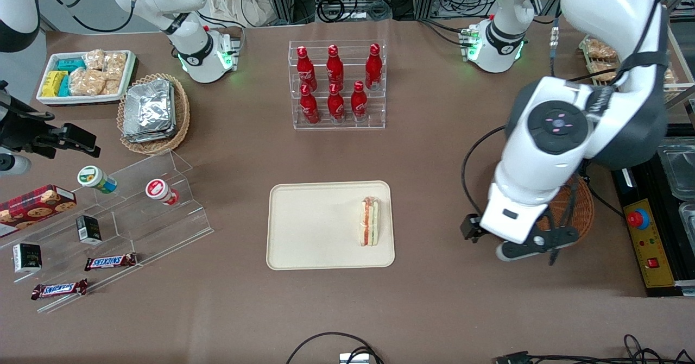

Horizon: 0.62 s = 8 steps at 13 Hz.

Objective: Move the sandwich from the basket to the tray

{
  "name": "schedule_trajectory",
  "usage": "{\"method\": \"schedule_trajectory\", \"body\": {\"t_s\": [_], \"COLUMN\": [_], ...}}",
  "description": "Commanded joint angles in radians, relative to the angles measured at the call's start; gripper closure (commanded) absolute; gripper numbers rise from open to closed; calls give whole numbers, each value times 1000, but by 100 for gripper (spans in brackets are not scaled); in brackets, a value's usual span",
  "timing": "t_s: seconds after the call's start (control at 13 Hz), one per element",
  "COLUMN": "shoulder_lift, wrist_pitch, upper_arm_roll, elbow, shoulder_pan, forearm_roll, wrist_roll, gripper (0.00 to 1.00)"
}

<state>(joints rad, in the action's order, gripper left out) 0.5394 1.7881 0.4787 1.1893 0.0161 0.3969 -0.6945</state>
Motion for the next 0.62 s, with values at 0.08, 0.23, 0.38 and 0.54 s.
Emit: {"method": "schedule_trajectory", "body": {"t_s": [0.08, 0.23, 0.38, 0.54], "shoulder_lift": [-59, -75, -84, -87], "wrist_pitch": [-68, -73, -88, -96], "upper_arm_roll": [3, 4, 3, 3], "elbow": [21, 23, 23, 23], "shoulder_pan": [-56, -79, -94, -100], "forearm_roll": [-76, -107, -122, -134], "wrist_roll": [137, 160, 190, 208], "gripper": [0, 0, 0, 0]}}
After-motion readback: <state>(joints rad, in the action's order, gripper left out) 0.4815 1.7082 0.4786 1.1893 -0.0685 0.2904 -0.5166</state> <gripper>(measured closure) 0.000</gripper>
